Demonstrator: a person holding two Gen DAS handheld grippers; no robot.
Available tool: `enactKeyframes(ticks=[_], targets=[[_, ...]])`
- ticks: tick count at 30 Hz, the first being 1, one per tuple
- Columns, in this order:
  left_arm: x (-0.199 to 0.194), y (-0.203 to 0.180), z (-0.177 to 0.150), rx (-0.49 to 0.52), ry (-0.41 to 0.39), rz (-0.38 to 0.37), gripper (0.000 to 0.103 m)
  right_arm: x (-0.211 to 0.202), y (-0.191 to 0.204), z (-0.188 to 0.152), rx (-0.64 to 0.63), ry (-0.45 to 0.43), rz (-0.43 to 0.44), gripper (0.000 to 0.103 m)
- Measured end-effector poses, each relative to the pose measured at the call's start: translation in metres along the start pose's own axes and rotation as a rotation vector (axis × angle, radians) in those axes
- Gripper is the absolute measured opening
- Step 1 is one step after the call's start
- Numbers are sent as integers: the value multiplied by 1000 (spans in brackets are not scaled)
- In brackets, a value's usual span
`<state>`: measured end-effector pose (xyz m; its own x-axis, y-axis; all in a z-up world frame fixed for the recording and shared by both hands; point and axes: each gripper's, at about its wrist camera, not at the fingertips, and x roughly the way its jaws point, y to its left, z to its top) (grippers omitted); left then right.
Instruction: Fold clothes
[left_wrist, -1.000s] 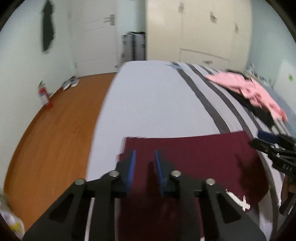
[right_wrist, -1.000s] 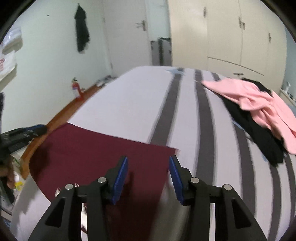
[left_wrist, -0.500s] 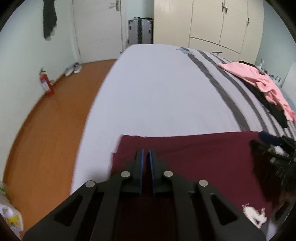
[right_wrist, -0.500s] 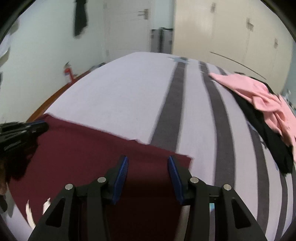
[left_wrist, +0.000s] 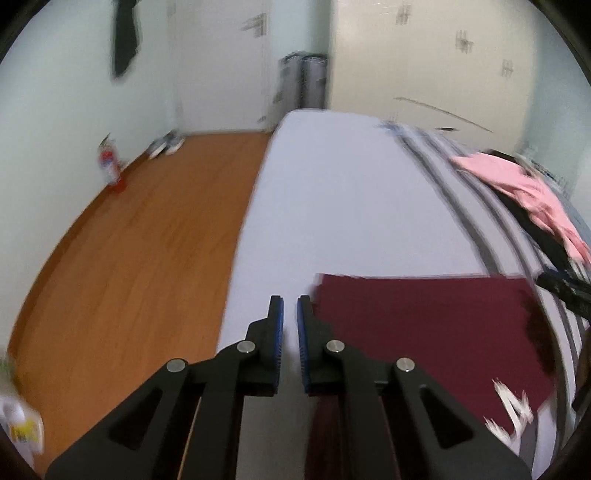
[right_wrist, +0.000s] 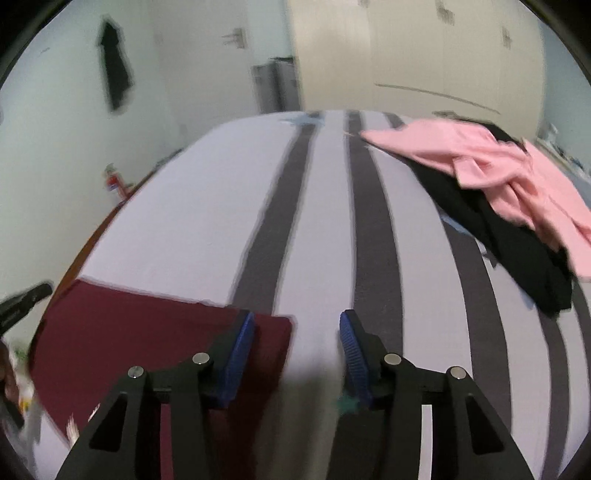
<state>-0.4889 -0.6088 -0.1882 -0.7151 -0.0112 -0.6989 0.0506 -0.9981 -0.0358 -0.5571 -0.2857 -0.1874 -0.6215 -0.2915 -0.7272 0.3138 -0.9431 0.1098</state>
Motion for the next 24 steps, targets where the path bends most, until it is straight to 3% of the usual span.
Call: enactKeyframes(ticks=[3, 7, 13, 16, 20, 24], targets=[[-33, -19, -22, 34, -25, -69, 6, -36, 23, -17, -71, -52, 59, 41], [-52, -45, -49, 54, -23, -118, 6, -60, 55, -53, -106, -49, 95, 38], [-27, -61, -73, 38, 29, -80, 6, -43, 79, -86, -119, -8, 78, 34], [-27, -64, -79, 55, 30, -62, 6, -26, 73, -96, -99, 30, 61, 28], [-41, -60, -73, 55, -15, -7, 5, -36, 64, -90, -95, 4, 42, 26], [-25, -40, -76, 20, 36, 31, 5, -33, 38, -92, -50, 6, -4, 26]])
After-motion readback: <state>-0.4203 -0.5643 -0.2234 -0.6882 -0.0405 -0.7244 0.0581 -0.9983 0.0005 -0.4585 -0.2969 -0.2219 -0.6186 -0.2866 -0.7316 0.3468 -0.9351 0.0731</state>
